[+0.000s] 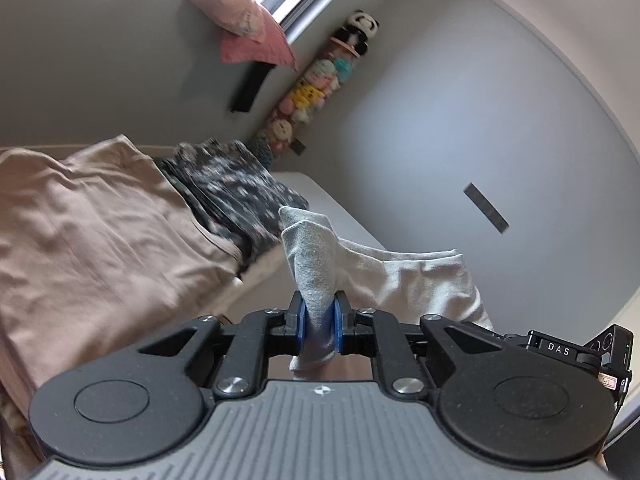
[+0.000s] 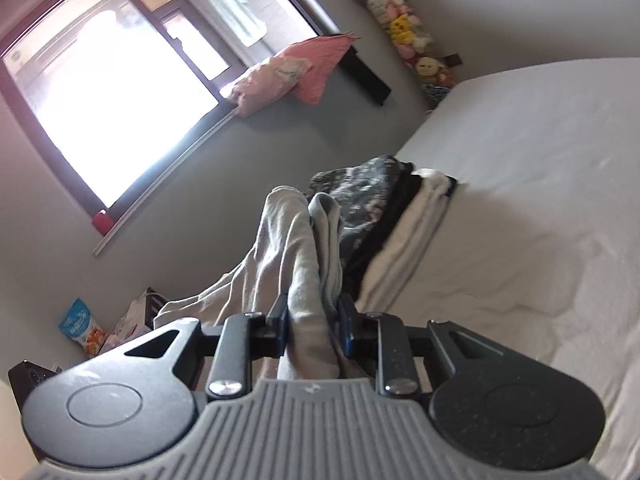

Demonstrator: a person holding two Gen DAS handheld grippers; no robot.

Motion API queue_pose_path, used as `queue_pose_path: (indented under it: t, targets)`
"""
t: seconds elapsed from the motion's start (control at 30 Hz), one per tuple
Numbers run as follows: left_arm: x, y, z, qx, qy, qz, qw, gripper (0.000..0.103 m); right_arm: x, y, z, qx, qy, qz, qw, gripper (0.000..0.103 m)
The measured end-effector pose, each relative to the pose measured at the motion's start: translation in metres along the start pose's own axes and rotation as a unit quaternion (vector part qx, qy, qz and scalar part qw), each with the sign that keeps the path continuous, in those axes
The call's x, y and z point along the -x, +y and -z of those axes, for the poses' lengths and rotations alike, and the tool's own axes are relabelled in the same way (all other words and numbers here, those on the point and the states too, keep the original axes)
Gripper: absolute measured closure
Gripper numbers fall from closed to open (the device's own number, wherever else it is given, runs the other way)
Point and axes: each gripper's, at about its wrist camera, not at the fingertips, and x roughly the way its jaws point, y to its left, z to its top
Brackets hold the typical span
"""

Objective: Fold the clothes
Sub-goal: 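Carry the folded garment with both grippers onto the clothes stack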

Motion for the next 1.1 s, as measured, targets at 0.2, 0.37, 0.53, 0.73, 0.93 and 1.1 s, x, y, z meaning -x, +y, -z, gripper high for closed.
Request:
queue_pose_path:
  t: [0.2,0.37,0.53,0.73,0.93,1.1]
  targets:
    - [0.039,0.043,-0.045,0.045,-0.055,-0.075,0.9946,0.088,-0.087,0.082,-0.049,0.080,0.052,-0.049,0.994,0.075]
    - [0.052,0.075,-0.062,0.081,-0.071,-0.141,0.9841,0.088,-0.163,0.129,-0.060,0.132,0.101,-0.076,0.983,0.076]
    - [0.039,0.108,-0.068,0.101,-0.055,-0.177,0.9774,0.088,-0.230,0.150,-0.058,0.168,0.148,-0.078,0.971,0.076]
    - [0.019,0.134,-0.064,0.103,-0.033,-0.204,0.9731,0.088,-0.281,0.133,-0.045,0.164,0.176,-0.054,0.969,0.084]
    - [0.015,0.147,-0.059,0.097,-0.018,-0.211,0.9726,0.087,-0.296,0.108,-0.042,0.127,0.160,-0.038,0.978,0.090]
    - [0.020,0.146,-0.060,0.092,-0.019,-0.200,0.9754,0.082,-0.282,0.107,-0.036,0.145,0.143,-0.036,0.978,0.086]
